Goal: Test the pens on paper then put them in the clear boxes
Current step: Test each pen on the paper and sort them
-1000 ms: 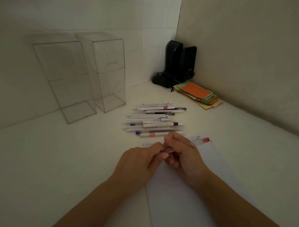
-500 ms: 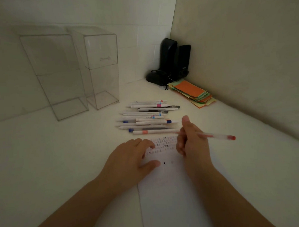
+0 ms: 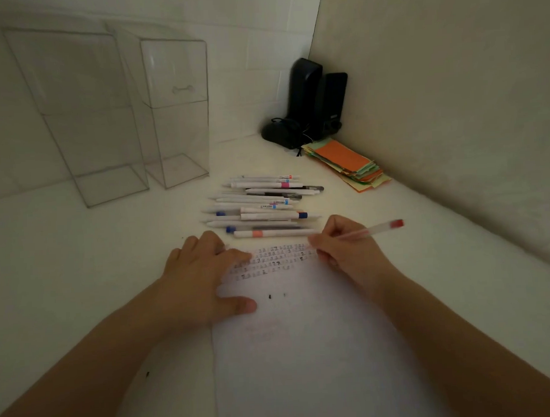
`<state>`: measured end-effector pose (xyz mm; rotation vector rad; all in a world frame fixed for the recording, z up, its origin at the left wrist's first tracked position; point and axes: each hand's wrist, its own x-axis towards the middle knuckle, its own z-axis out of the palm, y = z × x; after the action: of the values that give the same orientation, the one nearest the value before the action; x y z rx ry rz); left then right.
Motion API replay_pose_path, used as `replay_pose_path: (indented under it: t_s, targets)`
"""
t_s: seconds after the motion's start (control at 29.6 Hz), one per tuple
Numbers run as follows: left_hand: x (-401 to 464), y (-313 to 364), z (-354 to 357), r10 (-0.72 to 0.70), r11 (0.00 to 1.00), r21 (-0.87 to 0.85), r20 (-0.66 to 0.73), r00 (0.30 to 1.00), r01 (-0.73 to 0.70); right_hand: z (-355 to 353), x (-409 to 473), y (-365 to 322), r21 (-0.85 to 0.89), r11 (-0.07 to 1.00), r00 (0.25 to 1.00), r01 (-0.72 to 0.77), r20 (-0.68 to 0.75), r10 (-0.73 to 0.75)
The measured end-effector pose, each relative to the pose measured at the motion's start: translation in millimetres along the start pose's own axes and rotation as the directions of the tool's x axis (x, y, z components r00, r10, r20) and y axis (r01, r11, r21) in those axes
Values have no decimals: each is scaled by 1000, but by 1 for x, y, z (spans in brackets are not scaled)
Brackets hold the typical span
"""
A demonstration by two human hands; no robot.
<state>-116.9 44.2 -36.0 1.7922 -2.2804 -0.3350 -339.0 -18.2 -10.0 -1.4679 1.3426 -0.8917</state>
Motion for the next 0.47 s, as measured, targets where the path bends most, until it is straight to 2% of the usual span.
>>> replay_pose_path:
  t_s: [0.1,0.14,0.24,0.3,0.37,0.47]
  targets:
    - [4,8,11,148,977,-111,-267,952,-183,5,3,7,-23,996,994,82,-75,-83]
    - [6,12,15,180,970,-102,-300,937,-219,7,3,9,-27,994,990,107,-93,-109]
    - [13,19,23,201,974,-44,-267,943,-220,12,-3,11,-72,989,983,126,-127,-134]
    - [15,17,24,145,986,-54,-202,969,-159,13,-5,12,-81,989,983,126,-127,-136]
    - [15,15,24,108,990,-77,-146,983,-120,13,-4,10,-82,986,985,142,-86,-149]
    - [17,14,24,105,989,-87,-151,983,-119,16,3,8,-102,981,986,165,5,-165]
